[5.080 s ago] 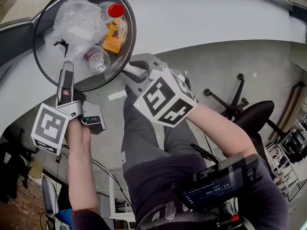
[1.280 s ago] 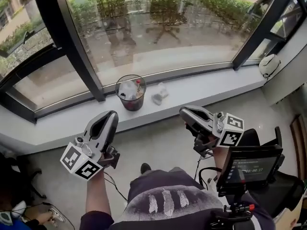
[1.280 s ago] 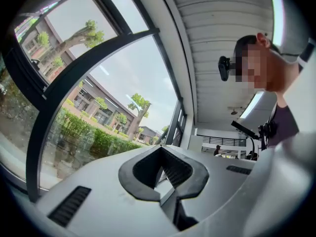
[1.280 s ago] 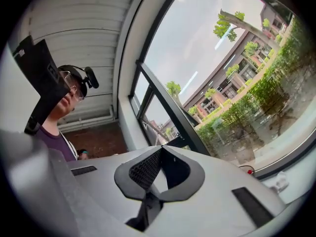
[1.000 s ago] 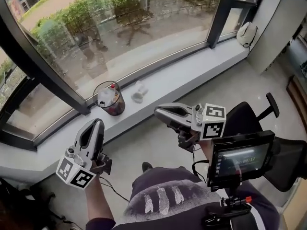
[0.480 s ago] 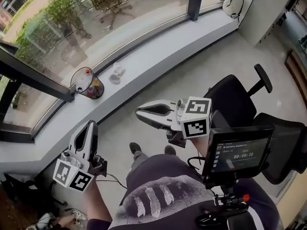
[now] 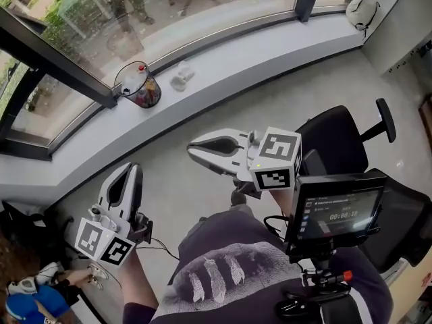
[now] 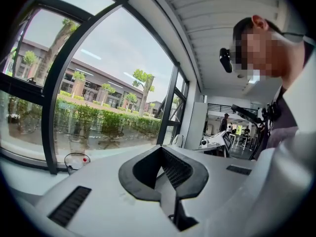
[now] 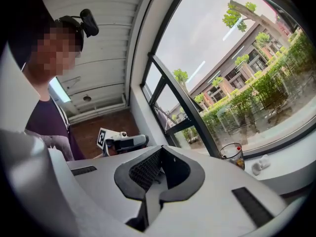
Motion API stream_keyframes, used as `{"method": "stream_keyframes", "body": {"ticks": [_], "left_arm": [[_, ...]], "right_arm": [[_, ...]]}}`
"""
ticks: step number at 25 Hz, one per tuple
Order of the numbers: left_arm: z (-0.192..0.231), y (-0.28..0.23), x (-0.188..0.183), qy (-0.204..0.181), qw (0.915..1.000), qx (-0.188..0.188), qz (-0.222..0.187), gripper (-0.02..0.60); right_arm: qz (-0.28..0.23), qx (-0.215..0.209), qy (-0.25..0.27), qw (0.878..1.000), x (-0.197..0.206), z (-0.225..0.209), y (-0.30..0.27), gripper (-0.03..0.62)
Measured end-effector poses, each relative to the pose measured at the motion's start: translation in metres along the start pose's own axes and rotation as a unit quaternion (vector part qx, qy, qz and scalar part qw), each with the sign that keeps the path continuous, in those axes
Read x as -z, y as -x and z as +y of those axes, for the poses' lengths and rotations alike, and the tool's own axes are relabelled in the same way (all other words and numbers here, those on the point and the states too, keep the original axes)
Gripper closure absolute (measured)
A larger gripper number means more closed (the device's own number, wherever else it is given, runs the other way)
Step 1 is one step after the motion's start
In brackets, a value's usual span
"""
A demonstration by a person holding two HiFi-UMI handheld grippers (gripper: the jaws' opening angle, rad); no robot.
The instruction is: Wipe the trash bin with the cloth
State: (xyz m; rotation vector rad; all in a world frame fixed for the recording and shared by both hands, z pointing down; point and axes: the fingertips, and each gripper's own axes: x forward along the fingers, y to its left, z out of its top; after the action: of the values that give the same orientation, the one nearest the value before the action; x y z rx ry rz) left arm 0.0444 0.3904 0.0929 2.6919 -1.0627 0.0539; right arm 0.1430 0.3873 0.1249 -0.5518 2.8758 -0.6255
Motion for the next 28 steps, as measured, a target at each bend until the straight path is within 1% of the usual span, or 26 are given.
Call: {"method": "stream_keyframes", "body": {"ticks": [3,9,13,16,20,23,25,28], "left_arm": [[0.001,0.019,0.005,-0.003,0.9999,-0.011,-0.003,0.586],[0.019,0.08,0.014,0.018,0.999,-0.029,-0.03,0.586],[0.034,0.134,0.017,0.03,0.997,-0.035,-0.062,0.586],[0.042,0.177,0.019,0.032,0.9957,-0.031,-0.081,0.586],[0.043,0.219,0.037,0.041,0.9953,-0.008,-0.088,0.586],[0.039,0.231,0.055,0.051,0.9952,0.019,-0.081,0.586],[0.032,0.23,0.063,0.058,0.9945,0.042,-0.077,0.586],[0.02,0.226,0.065,0.046,0.9941,0.068,-0.071,0.586]], "right_arm": [[0.009,-0.011,-0.005,1.0,0.011,0.012,-0.015,0.595],[0.016,-0.026,0.009,1.0,0.026,0.049,-0.054,0.595],[0.044,-0.024,0.03,0.998,0.043,0.089,-0.081,0.595],[0.06,-0.02,0.041,0.997,0.055,0.124,-0.107,0.595],[0.088,-0.012,0.051,0.995,0.081,0.168,-0.13,0.595],[0.1,0.005,0.055,0.993,0.099,0.192,-0.137,0.595],[0.106,0.022,0.054,0.993,0.107,0.2,-0.134,0.595],[0.105,0.043,0.054,0.992,0.114,0.198,-0.122,0.595]]}}
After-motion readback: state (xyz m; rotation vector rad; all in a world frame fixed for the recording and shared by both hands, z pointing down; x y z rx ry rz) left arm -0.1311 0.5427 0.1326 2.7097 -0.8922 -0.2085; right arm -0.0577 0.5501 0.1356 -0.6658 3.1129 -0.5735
